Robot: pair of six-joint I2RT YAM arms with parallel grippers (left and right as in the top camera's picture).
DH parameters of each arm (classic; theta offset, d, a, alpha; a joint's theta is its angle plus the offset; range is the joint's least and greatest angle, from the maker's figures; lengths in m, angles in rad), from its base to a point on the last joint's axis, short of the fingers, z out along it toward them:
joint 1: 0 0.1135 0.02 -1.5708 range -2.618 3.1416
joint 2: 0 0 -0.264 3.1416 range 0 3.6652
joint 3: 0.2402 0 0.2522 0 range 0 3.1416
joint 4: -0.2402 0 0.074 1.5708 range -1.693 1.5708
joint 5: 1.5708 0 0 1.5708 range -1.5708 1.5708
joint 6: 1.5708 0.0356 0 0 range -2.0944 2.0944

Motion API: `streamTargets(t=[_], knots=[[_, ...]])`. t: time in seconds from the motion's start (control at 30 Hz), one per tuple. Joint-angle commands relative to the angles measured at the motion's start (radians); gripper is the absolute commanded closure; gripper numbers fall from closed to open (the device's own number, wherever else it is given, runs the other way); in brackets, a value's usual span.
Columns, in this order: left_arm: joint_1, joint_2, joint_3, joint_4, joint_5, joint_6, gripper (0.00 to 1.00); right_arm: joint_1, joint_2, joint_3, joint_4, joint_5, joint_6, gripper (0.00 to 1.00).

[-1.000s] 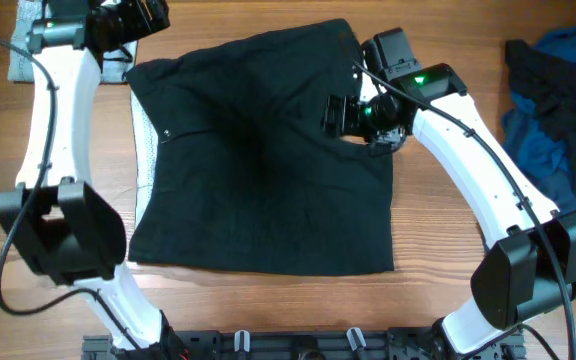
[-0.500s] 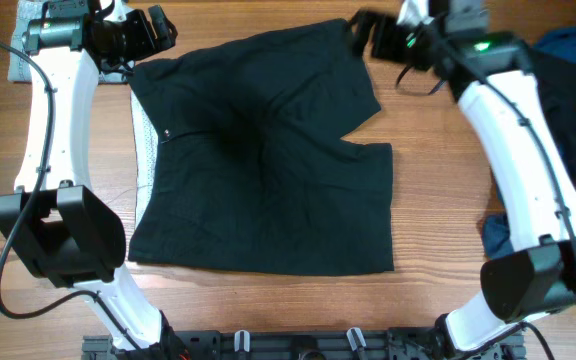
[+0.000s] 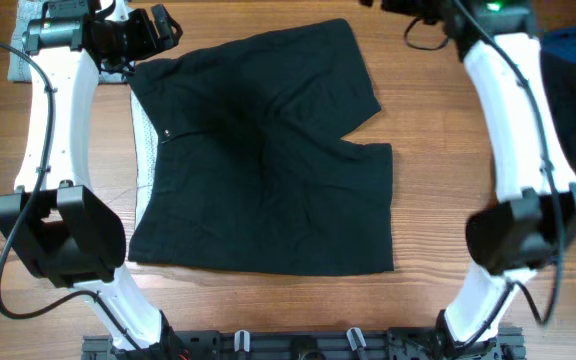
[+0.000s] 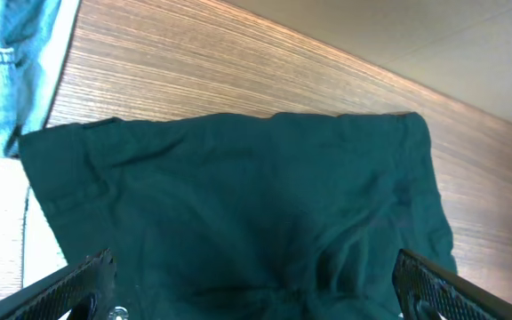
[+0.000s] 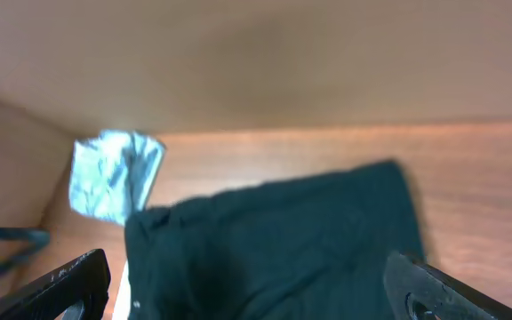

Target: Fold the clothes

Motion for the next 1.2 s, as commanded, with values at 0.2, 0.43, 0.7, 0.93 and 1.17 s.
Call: streamTargets(t=[0.2, 0.43, 0.7, 0.93, 1.17], knots=[[0.002, -0.001, -0.006, 0.003, -0.037, -0.026, 0.00, 0.004, 0.213, 0.038, 0.081, 0.003, 0.070, 0.00], [0.002, 0.015, -0.043, -0.002, -0.064, -0.026, 0.65, -0.018, 0.312, 0.038, 0.222, -0.125, 0.009, 0.01], [0.002, 0.079, -0.093, -0.021, -0.060, -0.064, 0.37, -0.132, 0.397, 0.038, 0.311, -0.172, 0.197, 0.01], [0.002, 0.097, -0.094, -0.011, -0.059, -0.106, 0.09, -0.121, 0.412, 0.083, 0.434, -0.243, 0.307, 0.04], [0.002, 0.097, -0.094, 0.029, -0.059, -0.106, 0.00, -0.082, 0.429, 0.098, 0.316, -0.111, 0.212, 0.02]])
